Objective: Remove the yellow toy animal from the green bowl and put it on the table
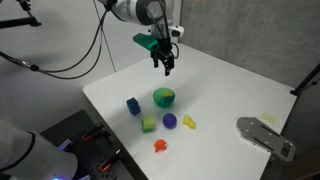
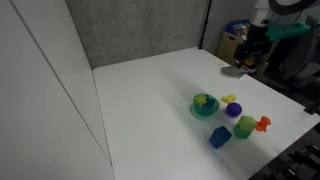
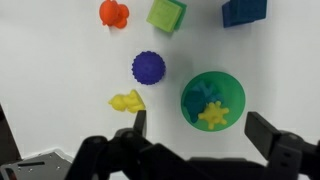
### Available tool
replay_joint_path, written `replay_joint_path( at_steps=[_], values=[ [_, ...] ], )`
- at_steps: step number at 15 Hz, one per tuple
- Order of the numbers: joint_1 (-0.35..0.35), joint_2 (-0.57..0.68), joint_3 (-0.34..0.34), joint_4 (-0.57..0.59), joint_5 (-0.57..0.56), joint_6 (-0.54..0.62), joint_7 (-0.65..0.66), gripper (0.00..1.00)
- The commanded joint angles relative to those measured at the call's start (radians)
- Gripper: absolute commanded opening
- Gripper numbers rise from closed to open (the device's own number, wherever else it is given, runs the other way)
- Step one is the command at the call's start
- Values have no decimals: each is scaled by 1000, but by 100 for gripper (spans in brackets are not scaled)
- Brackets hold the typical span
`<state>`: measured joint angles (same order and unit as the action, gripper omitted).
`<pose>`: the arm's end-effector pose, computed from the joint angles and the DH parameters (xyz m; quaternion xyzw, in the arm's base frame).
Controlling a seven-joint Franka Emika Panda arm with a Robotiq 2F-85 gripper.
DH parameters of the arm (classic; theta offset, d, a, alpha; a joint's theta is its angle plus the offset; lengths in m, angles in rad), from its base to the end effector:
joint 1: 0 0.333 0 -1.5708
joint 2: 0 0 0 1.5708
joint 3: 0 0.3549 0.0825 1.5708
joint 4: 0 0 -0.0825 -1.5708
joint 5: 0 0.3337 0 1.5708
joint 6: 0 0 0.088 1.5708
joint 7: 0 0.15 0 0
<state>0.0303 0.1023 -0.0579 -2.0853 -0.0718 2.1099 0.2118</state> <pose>0.5141 -0.0197 0.3958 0.9937 -0.0997 -0.0356 0.0364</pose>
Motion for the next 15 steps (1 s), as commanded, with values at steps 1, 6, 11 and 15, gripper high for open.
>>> replay_joint_path(
  at_steps=[1,6,11,15],
  values=[
    [-2,-104,30,6,4,-148,-37,100],
    [-8,-209,49,-5,23,-234,-111,100],
    [-11,-241,47,-2,32,-262,-161,100],
    [-11,-223,53,0,14,-242,-136,100]
  ],
)
